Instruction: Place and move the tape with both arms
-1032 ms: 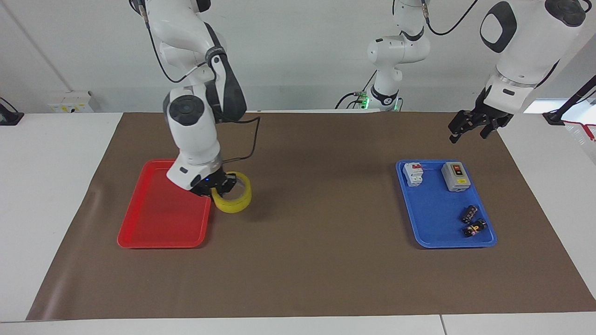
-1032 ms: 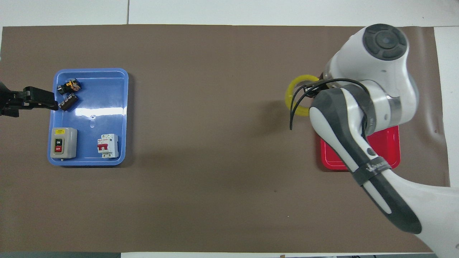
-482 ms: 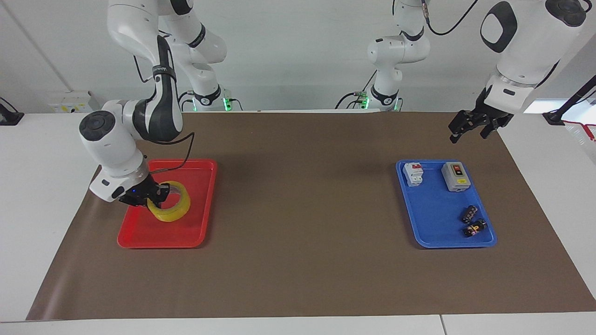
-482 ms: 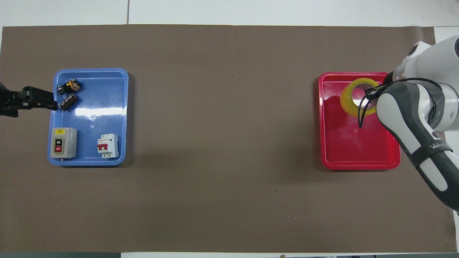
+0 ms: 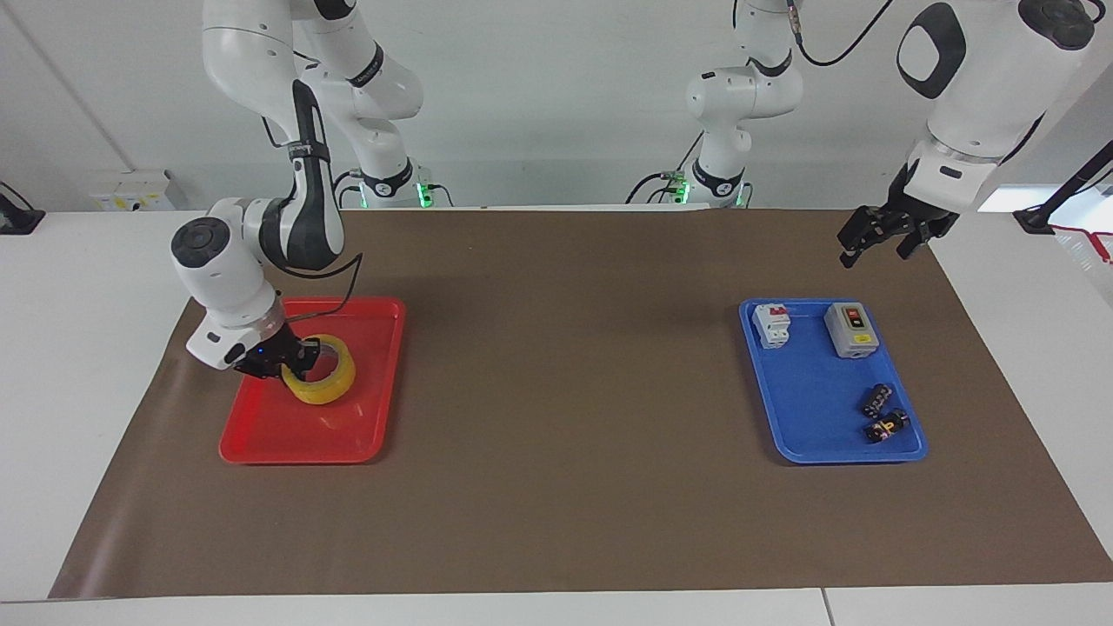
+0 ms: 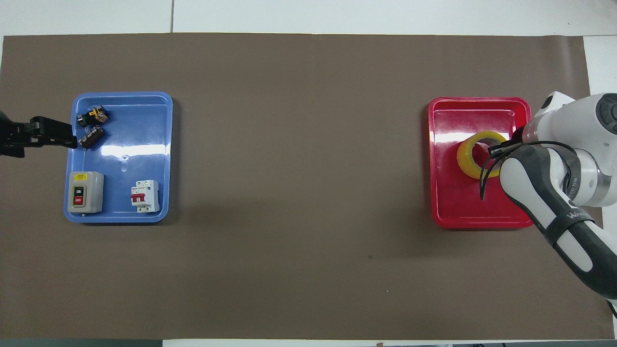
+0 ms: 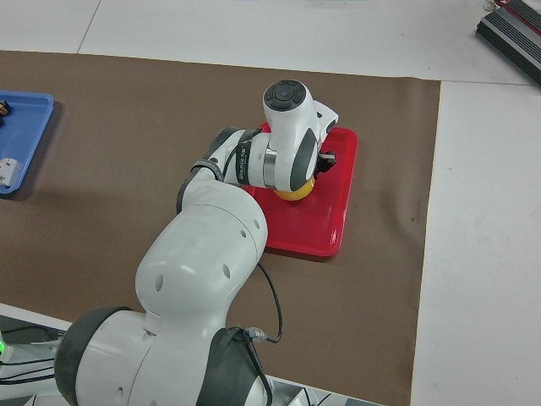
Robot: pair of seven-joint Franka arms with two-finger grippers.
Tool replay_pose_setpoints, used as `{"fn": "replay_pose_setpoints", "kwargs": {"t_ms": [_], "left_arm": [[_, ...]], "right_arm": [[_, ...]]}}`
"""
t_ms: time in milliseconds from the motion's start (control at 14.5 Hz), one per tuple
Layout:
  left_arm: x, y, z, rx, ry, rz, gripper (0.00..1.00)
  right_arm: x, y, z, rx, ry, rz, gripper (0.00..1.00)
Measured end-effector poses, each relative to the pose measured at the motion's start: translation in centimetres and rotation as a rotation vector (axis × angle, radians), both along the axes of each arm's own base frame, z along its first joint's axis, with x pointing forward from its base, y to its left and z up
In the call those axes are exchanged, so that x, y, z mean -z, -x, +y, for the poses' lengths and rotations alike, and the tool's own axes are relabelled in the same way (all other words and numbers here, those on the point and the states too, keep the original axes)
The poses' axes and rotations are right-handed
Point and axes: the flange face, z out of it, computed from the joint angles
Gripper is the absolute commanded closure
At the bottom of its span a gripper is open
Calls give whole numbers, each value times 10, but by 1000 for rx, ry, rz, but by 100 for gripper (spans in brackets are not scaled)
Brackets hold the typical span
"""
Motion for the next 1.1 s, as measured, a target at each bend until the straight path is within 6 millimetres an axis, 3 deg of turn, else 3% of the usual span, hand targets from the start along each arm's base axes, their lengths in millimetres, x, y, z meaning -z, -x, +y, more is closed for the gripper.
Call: {"fn": "replay_pose_setpoints", "kwargs": {"t_ms": [413,482,550,619,757,894,1101], "left_arm": [[0,0,0,0,0,0,0],[0,0,0,0,0,0,0],[0,0,0,0,0,0,0],[0,0,0,0,0,0,0],[0,0,0,0,0,0,0],[0,0,0,0,0,0,0],[0,0,0,0,0,0,0]], "right_arm": [[16,9,-3,5,-1,-15,100],[20,12,-4,6,-2,-18,67],[22,13,-4,6,-2,-18,13],[23,13,-4,6,-2,-19,0],[20,12,-4,8,-1,-29,0],[2,4,-2,44,0,-63,0],[-65,-14,22,164,-5,-75,0]]}}
